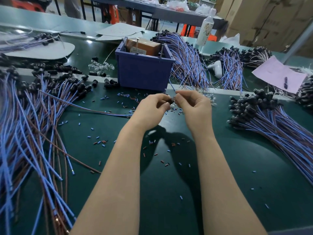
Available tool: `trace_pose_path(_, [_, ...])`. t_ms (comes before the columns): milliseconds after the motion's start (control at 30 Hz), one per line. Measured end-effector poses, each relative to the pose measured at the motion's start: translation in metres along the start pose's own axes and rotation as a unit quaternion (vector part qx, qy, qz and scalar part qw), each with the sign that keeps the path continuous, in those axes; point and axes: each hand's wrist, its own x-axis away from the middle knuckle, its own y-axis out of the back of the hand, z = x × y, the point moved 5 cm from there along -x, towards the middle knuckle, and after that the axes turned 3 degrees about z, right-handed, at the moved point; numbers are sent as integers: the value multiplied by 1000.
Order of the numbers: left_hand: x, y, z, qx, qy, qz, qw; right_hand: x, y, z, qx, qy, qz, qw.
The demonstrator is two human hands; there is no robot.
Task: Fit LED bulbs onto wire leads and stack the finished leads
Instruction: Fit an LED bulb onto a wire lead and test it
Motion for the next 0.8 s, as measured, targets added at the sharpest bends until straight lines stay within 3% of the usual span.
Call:
trace_pose_path(467, [-3, -2, 5, 9, 5, -12, 1000, -1, 1, -1, 85, 26, 29, 996])
trace_pose_path(700, [0, 0, 2, 5, -3, -27, 1000, -1, -1, -7, -12, -39, 43, 998])
trace_pose_path(800, [0, -1, 4, -14, 19, -25, 999, -2, 2, -9, 27, -27, 36, 999])
